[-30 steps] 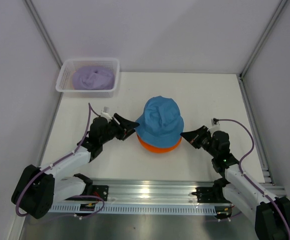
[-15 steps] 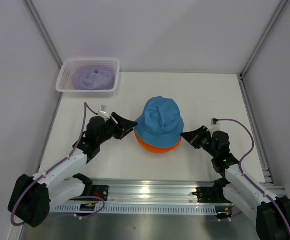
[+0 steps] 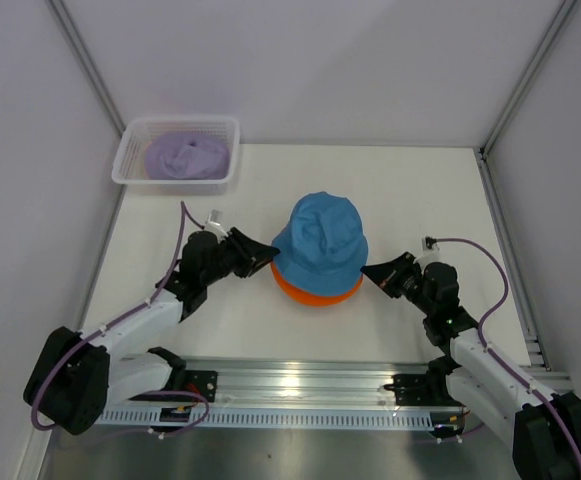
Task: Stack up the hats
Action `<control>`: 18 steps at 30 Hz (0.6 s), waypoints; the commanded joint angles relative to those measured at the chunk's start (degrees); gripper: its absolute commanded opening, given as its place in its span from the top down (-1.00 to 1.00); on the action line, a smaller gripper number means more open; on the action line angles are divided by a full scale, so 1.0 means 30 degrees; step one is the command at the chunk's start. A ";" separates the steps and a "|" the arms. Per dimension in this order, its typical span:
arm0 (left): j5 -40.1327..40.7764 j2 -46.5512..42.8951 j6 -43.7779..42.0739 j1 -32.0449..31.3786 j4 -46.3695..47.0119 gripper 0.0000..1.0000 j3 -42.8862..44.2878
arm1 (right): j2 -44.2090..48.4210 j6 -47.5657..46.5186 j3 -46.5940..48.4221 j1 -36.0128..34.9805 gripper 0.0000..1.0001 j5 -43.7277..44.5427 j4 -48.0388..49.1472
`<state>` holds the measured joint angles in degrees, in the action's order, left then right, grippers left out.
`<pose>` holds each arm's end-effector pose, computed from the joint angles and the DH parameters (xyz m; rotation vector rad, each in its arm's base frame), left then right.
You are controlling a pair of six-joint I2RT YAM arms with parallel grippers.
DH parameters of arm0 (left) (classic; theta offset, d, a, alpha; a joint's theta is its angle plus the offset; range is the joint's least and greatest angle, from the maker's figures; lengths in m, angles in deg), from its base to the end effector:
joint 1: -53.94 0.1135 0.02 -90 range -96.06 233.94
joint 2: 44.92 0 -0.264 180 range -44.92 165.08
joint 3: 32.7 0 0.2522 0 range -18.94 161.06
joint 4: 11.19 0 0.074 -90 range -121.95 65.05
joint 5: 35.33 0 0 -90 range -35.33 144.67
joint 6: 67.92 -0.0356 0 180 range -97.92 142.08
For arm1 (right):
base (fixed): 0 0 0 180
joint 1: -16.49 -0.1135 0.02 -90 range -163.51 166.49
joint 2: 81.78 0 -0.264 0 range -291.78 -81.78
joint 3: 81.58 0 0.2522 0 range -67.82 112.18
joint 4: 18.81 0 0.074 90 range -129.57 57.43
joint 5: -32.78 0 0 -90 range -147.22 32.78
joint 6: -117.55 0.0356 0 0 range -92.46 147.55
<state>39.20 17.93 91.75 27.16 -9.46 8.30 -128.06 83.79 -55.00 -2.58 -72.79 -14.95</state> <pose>0.2058 -0.1145 0.2173 -0.5991 2.0861 -1.3213 0.1662 0.0676 0.1897 0.4401 1.9549 1.1360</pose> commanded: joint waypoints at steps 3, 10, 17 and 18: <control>-0.0383 0.0583 0.0535 -0.0300 0.1459 0.64 0.0528 | 0.0105 -0.0586 0.0297 -0.0176 1.00 0.0620 0.0042; 0.0553 -0.0499 -0.0340 -0.0329 0.1169 0.99 -0.0527 | -0.0041 -0.0702 0.0239 -0.0206 1.00 0.0942 -0.0367; 0.1434 -0.0151 -0.1777 -0.0359 -0.1003 0.99 -0.1199 | -0.0743 -0.1112 0.0151 -0.0235 1.00 0.1528 -0.1305; 0.1463 0.0083 -0.1807 -0.0417 -0.0886 0.98 -0.1288 | -0.0774 -0.1113 0.0093 -0.0264 1.00 0.1587 -0.1509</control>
<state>41.65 16.90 89.36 26.42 -10.86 6.10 -129.64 82.50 -55.00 -2.95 -70.78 -17.22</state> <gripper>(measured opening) 0.012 0.009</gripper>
